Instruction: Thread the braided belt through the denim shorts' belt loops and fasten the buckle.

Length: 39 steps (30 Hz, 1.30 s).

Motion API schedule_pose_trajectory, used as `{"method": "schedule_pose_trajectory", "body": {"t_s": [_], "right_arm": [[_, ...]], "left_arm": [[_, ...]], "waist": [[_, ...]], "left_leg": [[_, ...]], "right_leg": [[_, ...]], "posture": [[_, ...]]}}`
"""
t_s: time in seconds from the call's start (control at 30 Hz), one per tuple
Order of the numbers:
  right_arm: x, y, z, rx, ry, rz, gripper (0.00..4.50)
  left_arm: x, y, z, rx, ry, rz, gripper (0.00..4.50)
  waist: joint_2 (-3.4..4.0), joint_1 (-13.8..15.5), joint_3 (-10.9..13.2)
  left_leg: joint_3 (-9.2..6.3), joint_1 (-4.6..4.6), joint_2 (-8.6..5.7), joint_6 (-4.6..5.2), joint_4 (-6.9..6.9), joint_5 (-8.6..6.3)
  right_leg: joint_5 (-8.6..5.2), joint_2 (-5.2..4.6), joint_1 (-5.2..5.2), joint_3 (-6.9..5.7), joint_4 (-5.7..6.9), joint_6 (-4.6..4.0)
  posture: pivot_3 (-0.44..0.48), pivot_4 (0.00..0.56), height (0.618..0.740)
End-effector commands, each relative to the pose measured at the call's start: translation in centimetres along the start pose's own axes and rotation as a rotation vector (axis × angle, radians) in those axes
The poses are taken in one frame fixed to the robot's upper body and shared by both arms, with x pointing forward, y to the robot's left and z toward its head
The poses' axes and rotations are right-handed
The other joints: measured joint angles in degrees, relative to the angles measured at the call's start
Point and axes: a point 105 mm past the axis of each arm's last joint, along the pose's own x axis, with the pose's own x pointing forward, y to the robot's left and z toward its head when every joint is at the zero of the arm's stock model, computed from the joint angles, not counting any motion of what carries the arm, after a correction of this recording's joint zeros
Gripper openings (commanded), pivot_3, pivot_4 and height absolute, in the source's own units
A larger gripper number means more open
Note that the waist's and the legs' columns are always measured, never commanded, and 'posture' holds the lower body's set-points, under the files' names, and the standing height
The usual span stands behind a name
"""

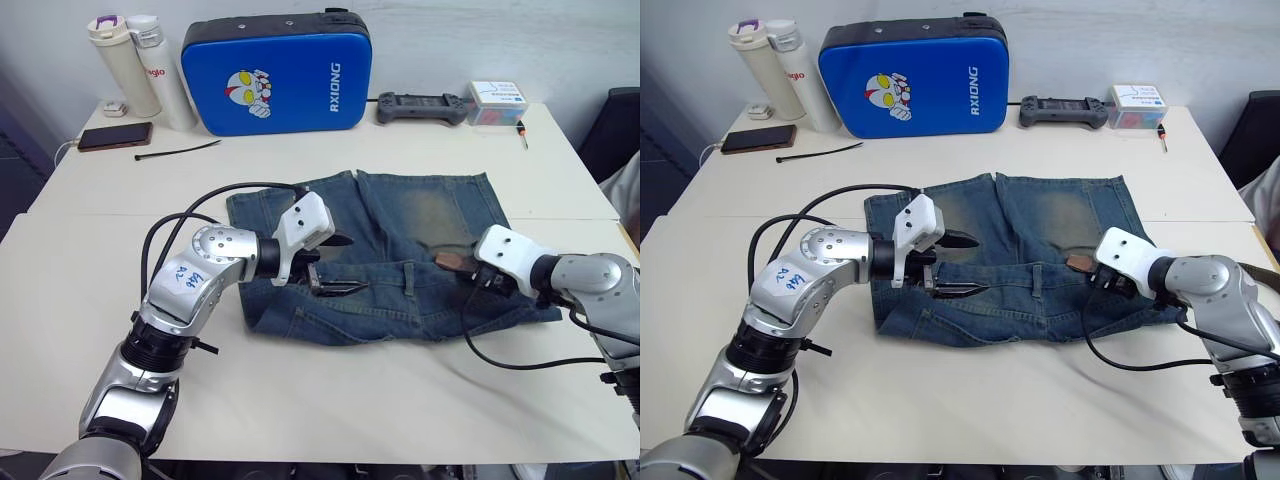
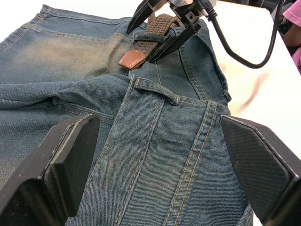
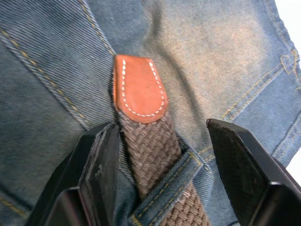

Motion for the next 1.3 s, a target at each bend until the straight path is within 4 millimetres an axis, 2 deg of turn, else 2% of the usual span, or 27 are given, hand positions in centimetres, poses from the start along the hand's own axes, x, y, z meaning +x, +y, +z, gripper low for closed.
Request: {"method": "schedule_pose_trajectory", "body": {"t_s": [0.03, 0.13, 0.27, 0.4, 0.53, 0.6, 0.7, 0.8, 0.93, 1.07, 1.17, 1.2, 1.3], "right_arm": [[0.1, -0.2, -0.3, -0.014, 0.014, -0.020, 1.46], [0.3, 0.1, 0.1, -0.023, -0.004, -0.009, 0.07], [0.2, 0.3, 1.4, -0.037, -0.076, -0.017, 0.07], [-1.5, 0.1, 3.2, -0.095, -0.220, -0.045, 0.07], [-2.7, 0.6, 3.8, -0.108, -0.343, -0.084, 0.07], [-2.6, 1.6, 3.9, -0.114, -0.379, -0.091, 0.07], [-2.1, 4.7, 5.2, -0.163, -0.470, -0.068, 0.07], [-2.0, 5.7, 6.3, -0.175, -0.530, -0.088, 0.07], [-1.5, 6.7, 5.5, -0.241, -0.484, -0.072, 0.07], [-2.1, 6.0, 4.1, -0.207, -0.454, -0.081, 0.07], [-3.0, 5.3, 4.3, -0.169, -0.475, -0.093, 1.28], [-3.1, 5.3, 4.3, -0.171, -0.475, -0.090, 1.48], [-4.4, 5.4, 4.6, -0.086, -0.492, -0.051, 2.83]], "left_arm": [[-0.3, -0.2, 1.1, 0.039, -0.032, 0.002, 4.50], [-0.3, -0.2, 1.2, 0.039, -0.032, 0.002, 4.50], [-0.3, -0.1, 1.2, 0.038, -0.032, 0.001, 4.50], [-0.3, 0.0, 1.1, 0.038, -0.030, -0.002, 4.50], [-0.3, 0.1, 1.0, 0.040, -0.026, -0.004, 4.50], [-0.2, 0.1, 1.0, 0.040, -0.025, -0.007, 4.50], [-0.1, 0.1, 1.0, 0.043, -0.024, -0.015, 4.50], [0.0, 0.1, 1.0, 0.044, -0.023, -0.018, 4.50], [0.0, 0.0, 1.0, 0.045, -0.021, -0.025, 4.50], [0.1, -0.1, 0.9, 0.043, -0.021, -0.027, 4.50], [0.1, -0.1, 0.9, 0.041, -0.021, -0.030, 4.50], [0.1, -0.1, 0.9, 0.040, -0.022, -0.030, 4.50], [0.3, -0.3, 0.8, 0.038, -0.023, -0.040, 4.50]], "waist": [[0.00, 0.0, 0.0], [0.01, 0.0, 0.0], [0.01, 0.0, 0.0], [0.01, 0.0, 0.0], [0.00, 0.0, 0.0], [0.00, 0.0, 0.0], [0.00, -0.1, 0.0], [0.01, -0.4, 0.0], [0.01, -0.3, 0.0], [0.01, -0.1, 0.0], [0.01, -0.1, 0.0], [0.01, -0.1, 0.0], [0.01, -0.1, 0.0]], "left_leg": [[0.00, 0.00, 0.00, 0.00, 0.00, 0.00], [0.00, 0.00, 0.00, 0.00, 0.01, 0.00], [-0.01, 0.00, 0.00, 0.00, 0.01, 0.00], [-0.01, 0.00, 0.01, 0.00, 0.01, 0.00], [0.00, 0.00, 0.00, 0.00, 0.01, 0.00], [0.00, 0.01, 0.01, 0.00, 0.04, 0.00], [0.00, 0.02, 0.02, 0.00, 0.05, 0.00], [0.04, 0.03, 0.02, 0.00, 0.06, 0.00], [0.01, 0.03, 0.02, 0.00, 0.17, 0.00], [0.01, 0.03, 0.01, 0.00, 0.18, 0.00], [0.01, 0.03, 0.02, 0.00, 0.18, 0.00], [0.01, 0.03, 0.01, 0.00, 0.18, 0.00], [0.01, 0.03, 0.01, 0.00, 0.19, 0.00]], "right_leg": [[0.00, 0.00, 0.00, 0.00, 0.00, 0.00], [0.00, 0.00, 0.00, 0.00, 0.01, 0.00], [0.00, 0.01, 0.00, 0.00, 0.02, 0.00], [0.00, 0.02, -0.01, -0.01, 0.04, 0.00], [0.00, 0.03, 0.01, 0.00, 0.03, 0.00], [0.00, 0.03, 0.03, -0.01, 0.04, 0.00], [0.00, 0.04, 0.03, 0.00, 0.08, 0.00], [0.00, 0.05, 0.02, 0.04, 0.10, 0.00], [0.00, 0.05, 0.03, 0.02, 0.12, 0.00], [0.00, 0.05, 0.04, 0.02, 0.13, 0.00], [0.00, 0.05, 0.05, 0.02, 0.13, 0.00], [0.00, 0.05, 0.05, 0.02, 0.13, 0.00], [0.00, 0.05, 0.06, 0.02, 0.13, 0.00]], "posture": [[0.000, 0.150, 0.740], [0.000, 0.150, 0.740], [0.000, 0.150, 0.740], [0.000, 0.150, 0.740], [0.000, 0.150, 0.740], [0.000, 0.150, 0.740], [0.000, 0.150, 0.740], [0.000, 0.150, 0.740], [0.000, 0.150, 0.740], [0.000, 0.150, 0.740], [0.000, 0.150, 0.740], [0.000, 0.150, 0.740], [0.000, 0.150, 0.740]]}}
